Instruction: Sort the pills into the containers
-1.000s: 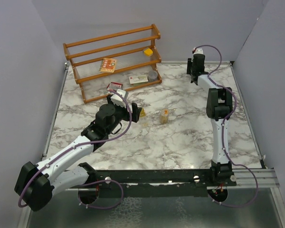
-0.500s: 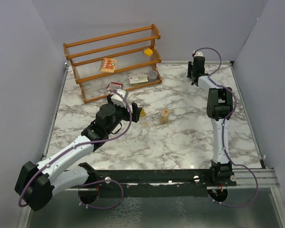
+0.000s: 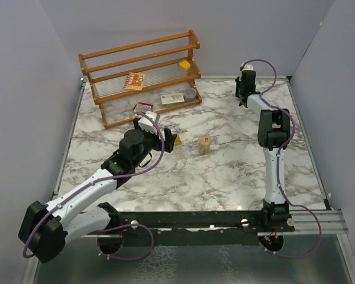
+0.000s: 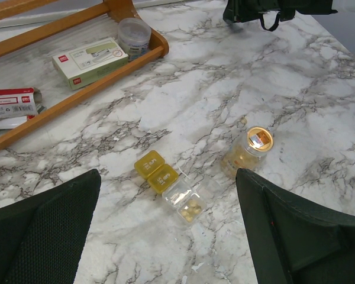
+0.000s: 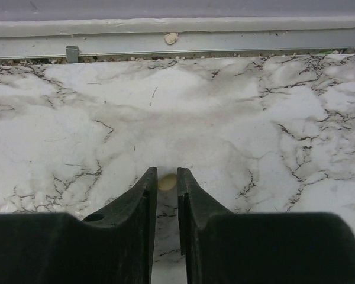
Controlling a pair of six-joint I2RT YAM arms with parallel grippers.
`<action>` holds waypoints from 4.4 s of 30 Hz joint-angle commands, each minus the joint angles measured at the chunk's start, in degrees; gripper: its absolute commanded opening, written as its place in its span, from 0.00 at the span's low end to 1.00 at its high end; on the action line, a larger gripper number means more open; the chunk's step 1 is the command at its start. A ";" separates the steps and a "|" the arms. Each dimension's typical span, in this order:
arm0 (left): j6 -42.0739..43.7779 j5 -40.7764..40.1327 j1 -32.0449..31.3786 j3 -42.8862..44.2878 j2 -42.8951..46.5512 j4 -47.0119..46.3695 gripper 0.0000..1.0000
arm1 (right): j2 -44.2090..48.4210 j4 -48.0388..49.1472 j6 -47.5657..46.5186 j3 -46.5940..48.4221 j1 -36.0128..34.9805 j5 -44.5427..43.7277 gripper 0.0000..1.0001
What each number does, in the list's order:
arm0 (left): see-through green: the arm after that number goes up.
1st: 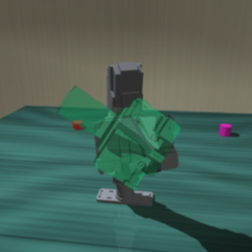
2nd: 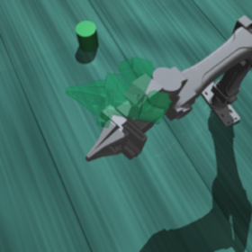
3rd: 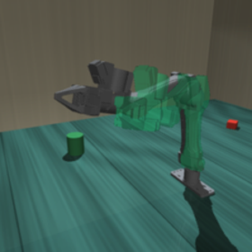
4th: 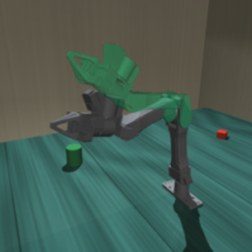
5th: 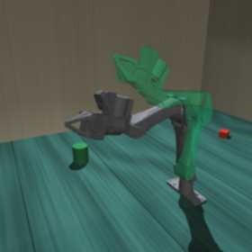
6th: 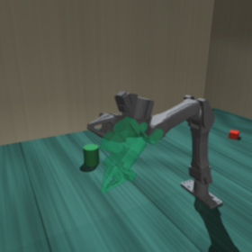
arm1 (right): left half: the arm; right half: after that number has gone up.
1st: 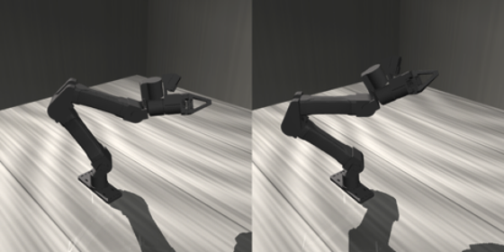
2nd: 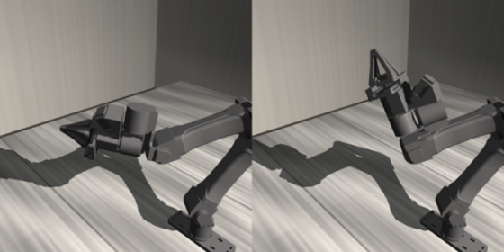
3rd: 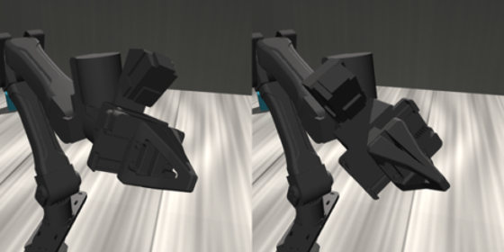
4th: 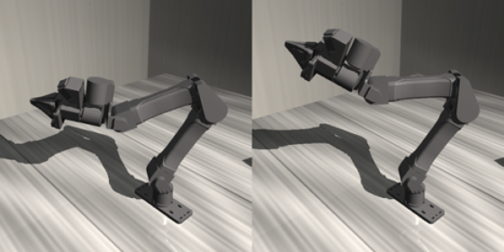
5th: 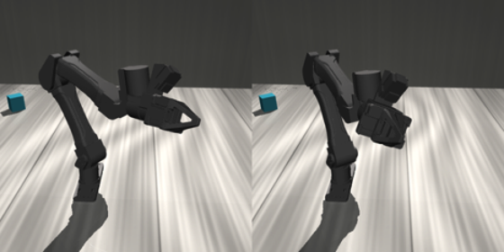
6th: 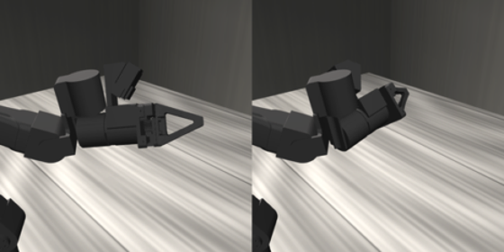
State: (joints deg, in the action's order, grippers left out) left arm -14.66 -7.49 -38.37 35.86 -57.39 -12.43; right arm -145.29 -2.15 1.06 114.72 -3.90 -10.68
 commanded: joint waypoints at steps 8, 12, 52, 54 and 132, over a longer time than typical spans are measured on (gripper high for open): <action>-0.37 0.89 0.14 -0.08 0.31 -2.17 0.99 | -2.11 -1.15 -0.92 -0.67 0.66 0.69 0.12; -0.37 0.79 0.14 -0.17 0.34 -2.21 0.99 | -0.30 0.60 -0.94 -2.80 0.65 0.55 0.08; -3.98 -3.30 0.12 -7.26 9.30 -0.79 0.99 | 51.04 4.59 7.38 -46.64 -22.41 1.06 0.01; -4.48 -3.85 0.14 -8.11 10.37 -0.30 0.99 | 53.46 3.45 8.49 -48.27 -24.48 1.81 0.01; -8.02 -6.97 0.11 -12.40 14.64 4.90 0.99 | 41.77 0.80 11.48 -53.10 -52.44 -12.90 0.08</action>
State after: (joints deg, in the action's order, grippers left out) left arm -22.61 -13.74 -38.35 22.57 -43.59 -8.01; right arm -103.35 -2.94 11.77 61.95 -56.16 -22.22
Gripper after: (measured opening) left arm 0.991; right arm 0.069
